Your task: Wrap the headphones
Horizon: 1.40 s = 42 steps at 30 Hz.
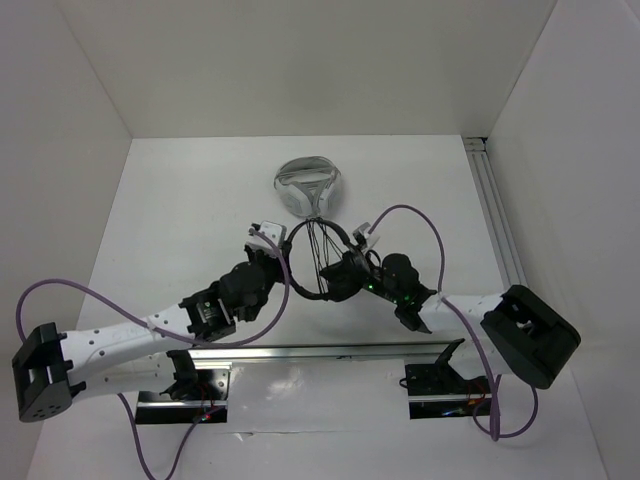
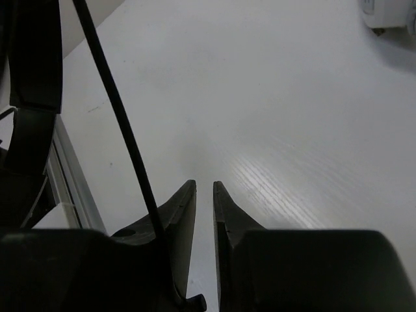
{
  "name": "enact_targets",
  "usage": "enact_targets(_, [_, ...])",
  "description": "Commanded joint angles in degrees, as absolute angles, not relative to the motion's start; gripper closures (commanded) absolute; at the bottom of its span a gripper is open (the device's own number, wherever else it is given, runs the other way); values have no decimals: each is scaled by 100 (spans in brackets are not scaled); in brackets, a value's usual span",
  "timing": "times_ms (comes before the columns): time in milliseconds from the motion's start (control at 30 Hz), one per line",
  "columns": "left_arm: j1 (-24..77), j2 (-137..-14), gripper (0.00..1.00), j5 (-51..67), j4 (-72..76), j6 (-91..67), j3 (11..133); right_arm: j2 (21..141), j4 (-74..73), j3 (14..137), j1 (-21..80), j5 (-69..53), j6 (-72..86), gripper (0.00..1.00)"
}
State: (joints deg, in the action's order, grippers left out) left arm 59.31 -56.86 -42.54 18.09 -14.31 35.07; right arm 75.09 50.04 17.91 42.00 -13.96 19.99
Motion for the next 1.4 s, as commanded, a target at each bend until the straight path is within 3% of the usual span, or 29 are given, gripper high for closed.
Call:
enact_targets(0, [5748,-5722,100,-5000,1724,-2486,3472,7365,5651,1626,4210,-1477,2092,75])
enact_targets(433, [5748,-6073,100,-4887,1388,-3305,3524,8613,7002,1565,4210,-1933,2162,64])
enact_targets(500, [5748,-6073,100,-4835,1502,-3226,3472,8736,7206,1512,4210,-2065,2162,57])
enact_targets(867, [5854,-5563,100,-4500,1960,-2155,3349,8912,7436,1688,4210,-2443,2285,49])
enact_targets(1133, [5854,-5503,100,-4684,940,-1864,4034,8912,6945,1521,4157,-1645,2040,49])
enact_targets(1367, [5854,-5265,100,-4685,317,-1758,4280,8176,6303,976,4157,-89,2039,46])
